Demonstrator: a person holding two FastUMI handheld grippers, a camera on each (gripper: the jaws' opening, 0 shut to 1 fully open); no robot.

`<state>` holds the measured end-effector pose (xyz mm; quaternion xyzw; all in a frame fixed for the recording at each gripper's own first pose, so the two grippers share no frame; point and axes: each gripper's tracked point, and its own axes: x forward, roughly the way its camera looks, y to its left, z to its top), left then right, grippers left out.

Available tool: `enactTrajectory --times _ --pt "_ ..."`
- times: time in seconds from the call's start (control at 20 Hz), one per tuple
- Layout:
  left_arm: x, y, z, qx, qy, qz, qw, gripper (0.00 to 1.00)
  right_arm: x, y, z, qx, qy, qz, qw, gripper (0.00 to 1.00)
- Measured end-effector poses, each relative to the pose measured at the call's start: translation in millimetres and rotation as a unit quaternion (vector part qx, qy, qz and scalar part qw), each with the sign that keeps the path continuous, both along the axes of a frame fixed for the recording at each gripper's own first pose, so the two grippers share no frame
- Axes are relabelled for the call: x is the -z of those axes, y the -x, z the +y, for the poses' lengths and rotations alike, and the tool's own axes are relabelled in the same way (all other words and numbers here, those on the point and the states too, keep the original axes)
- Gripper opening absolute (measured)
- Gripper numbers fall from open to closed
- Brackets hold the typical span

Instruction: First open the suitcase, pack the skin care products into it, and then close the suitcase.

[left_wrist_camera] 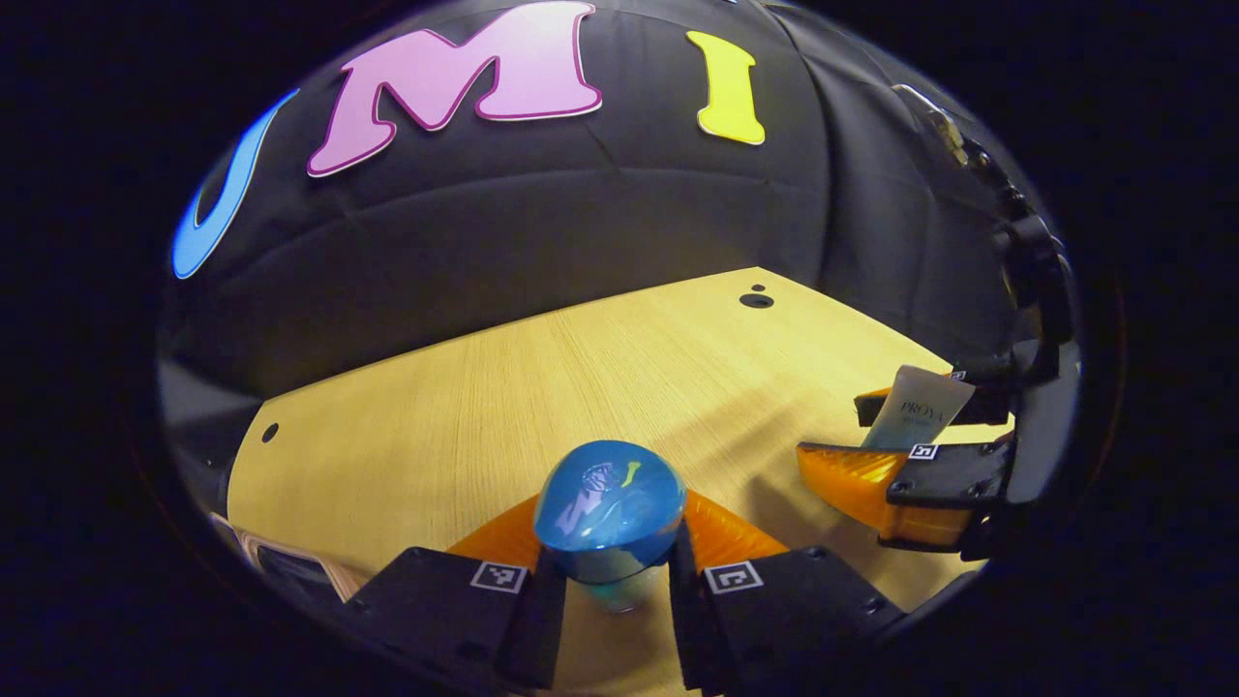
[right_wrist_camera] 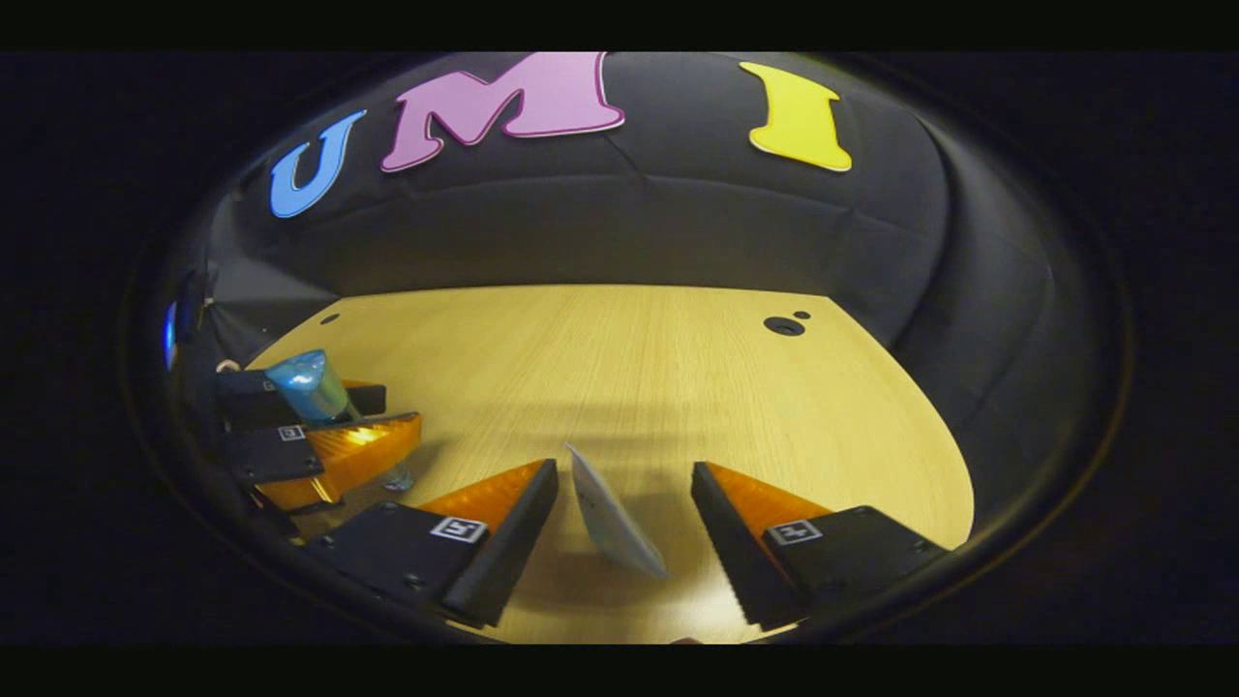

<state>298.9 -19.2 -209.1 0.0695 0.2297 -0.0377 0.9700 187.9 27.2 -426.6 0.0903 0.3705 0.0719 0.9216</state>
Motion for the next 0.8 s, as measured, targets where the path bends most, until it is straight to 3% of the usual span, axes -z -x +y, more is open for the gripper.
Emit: enactTrajectory --times 0.1,0.2,0.25,0.3,0.35,0.4,0.45,0.5,0.6,0.65,0.8 --pt "-2 1 -6 0.015 0.006 0.027 0.999 0.51 0 -4 -7 0.015 0.009 0.000 1.000 0.27" --pt "-15 14 -19 0.044 0.056 0.053 0.996 0.49 -3 -2 -11 0.022 0.007 0.008 1.000 0.26" --pt "-26 16 -19 0.050 0.068 0.046 0.995 0.48 -8 1 -13 0.027 0.002 0.006 1.000 0.19" --pt "-42 20 -13 0.055 0.066 0.046 0.995 0.48 -17 4 -12 0.029 -0.004 0.003 1.000 0.24" --pt "-56 31 -4 0.057 0.059 0.049 0.995 0.48 -27 6 -11 0.032 -0.008 -0.002 0.999 0.18" --pt "-66 43 4 0.061 0.057 0.054 0.995 0.48 -37 9 -9 0.031 -0.013 -0.008 0.999 0.24" --pt "-75 56 13 0.066 0.064 0.063 0.994 0.48 -46 14 -5 0.028 -0.018 -0.013 0.999 0.17" --pt "-84 73 25 0.070 0.078 0.079 0.991 0.48 -56 20 0 0.025 -0.022 -0.016 0.999 0.19" --pt "-92 107 58 0.053 0.094 0.113 0.988 0.48 -76 30 13 0.015 -0.030 -0.028 0.999 0.24" --pt "-92 114 77 0.042 0.089 0.129 0.987 0.51 -86 35 20 0.011 -0.034 -0.034 0.999 0.17" --pt "-67 143 135 0.005 0.046 0.195 0.980 0.48 -112 49 46 0.001 -0.055 -0.046 0.997 0.17"
